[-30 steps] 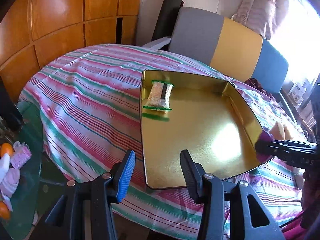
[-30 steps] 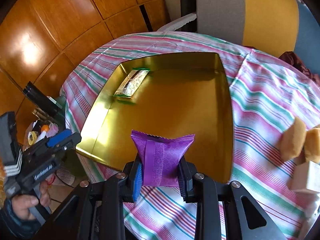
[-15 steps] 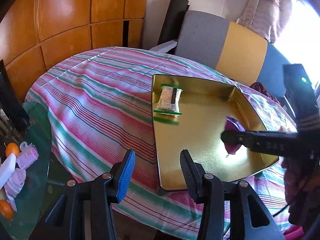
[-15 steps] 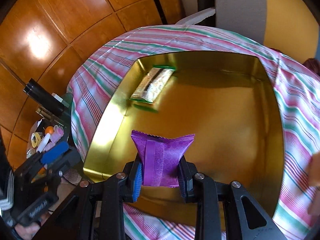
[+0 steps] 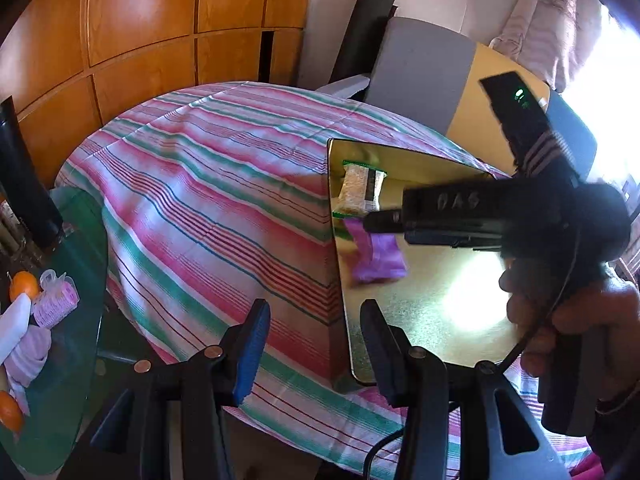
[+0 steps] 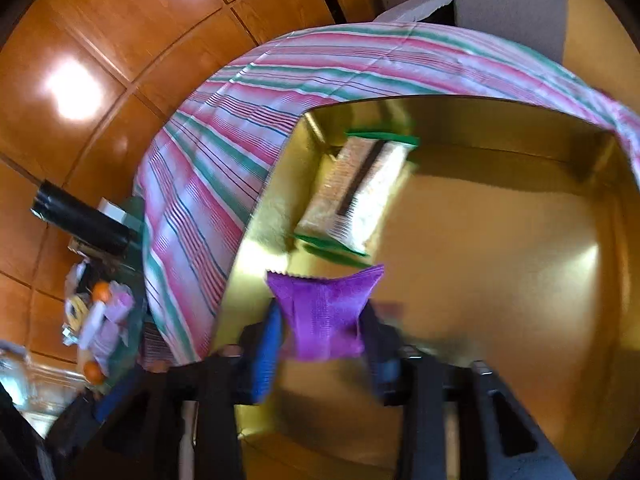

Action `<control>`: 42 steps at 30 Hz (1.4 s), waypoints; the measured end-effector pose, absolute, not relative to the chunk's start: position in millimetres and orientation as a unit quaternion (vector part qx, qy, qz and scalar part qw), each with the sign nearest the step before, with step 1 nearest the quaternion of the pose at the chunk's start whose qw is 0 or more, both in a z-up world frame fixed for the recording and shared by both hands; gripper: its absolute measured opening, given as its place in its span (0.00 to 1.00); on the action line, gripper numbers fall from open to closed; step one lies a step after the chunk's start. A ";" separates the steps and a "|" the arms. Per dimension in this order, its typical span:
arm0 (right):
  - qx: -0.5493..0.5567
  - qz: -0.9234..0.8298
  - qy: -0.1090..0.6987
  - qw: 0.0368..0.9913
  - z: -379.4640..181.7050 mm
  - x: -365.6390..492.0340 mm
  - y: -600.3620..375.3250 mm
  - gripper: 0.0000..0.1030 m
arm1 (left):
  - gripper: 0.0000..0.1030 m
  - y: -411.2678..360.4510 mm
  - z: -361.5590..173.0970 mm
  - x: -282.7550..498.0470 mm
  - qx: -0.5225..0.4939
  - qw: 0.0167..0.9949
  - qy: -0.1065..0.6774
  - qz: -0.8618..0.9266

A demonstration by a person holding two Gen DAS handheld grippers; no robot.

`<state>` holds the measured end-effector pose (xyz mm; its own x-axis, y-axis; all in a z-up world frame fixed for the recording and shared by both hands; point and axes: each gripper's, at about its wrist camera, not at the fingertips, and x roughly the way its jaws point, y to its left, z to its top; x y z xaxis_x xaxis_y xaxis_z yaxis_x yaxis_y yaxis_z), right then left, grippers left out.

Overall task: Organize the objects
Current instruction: 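Carry the purple sweet to the gold tray and release it beside the packet, then move the left tool back to the items and grasp a yellow sponge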

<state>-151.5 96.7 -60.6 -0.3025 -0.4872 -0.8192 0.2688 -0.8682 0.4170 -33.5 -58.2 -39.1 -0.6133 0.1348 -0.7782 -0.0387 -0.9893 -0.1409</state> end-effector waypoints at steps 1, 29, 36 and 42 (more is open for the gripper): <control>0.535 -0.803 -0.107 0.240 -59.0 -150.8 96.7 0.53 | 0.46 -58.7 -39.8 -34.3 -0.438 0.048 -0.056 0.896; 0.443 -0.885 -0.097 0.106 -20.8 -47.3 221.1 1.00 | 0.46 -24.1 -45.8 -28.8 -0.462 0.099 -0.050 0.880; 0.442 -0.886 -0.140 0.016 -23.0 0.5 322.7 1.00 | 0.46 27.1 -20.8 -27.3 -0.442 0.162 -0.016 0.882; 0.434 -0.880 -0.174 -0.087 -21.5 42.0 420.9 1.00 | 0.46 84.2 -7.9 -24.6 -0.436 0.223 0.021 0.872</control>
